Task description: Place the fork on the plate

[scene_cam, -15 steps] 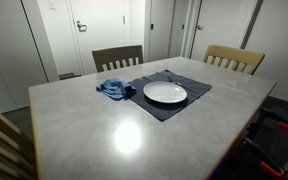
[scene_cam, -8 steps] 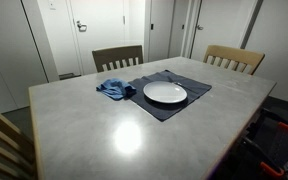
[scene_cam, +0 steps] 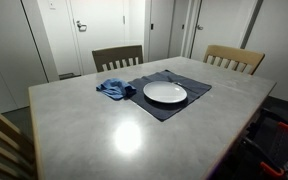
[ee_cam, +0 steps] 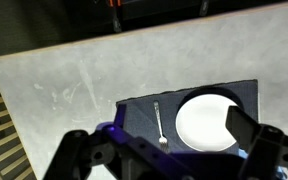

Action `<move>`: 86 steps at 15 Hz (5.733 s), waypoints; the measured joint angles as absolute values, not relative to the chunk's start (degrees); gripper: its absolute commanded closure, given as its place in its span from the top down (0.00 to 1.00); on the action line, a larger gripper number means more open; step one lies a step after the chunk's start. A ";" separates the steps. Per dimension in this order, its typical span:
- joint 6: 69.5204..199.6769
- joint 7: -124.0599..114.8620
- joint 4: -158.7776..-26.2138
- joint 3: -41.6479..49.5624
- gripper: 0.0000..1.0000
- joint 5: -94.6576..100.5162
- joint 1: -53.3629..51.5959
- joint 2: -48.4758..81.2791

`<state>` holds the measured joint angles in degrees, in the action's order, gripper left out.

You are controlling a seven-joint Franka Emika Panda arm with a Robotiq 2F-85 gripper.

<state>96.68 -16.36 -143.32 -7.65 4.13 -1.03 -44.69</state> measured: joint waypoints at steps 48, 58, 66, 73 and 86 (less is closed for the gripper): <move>129.12 2.27 -127.11 4.00 1.00 -2.48 -0.04 2.97; 130.56 4.29 -118.83 3.93 1.00 -1.47 0.36 17.26; 126.45 5.13 -117.62 3.38 1.00 -1.62 0.67 18.26; 119.79 12.61 -112.20 3.16 1.00 -5.37 4.73 23.64; 122.20 12.52 -105.45 1.41 1.00 -12.86 6.99 34.14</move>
<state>122.20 12.52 -105.45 1.41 -12.86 6.99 34.14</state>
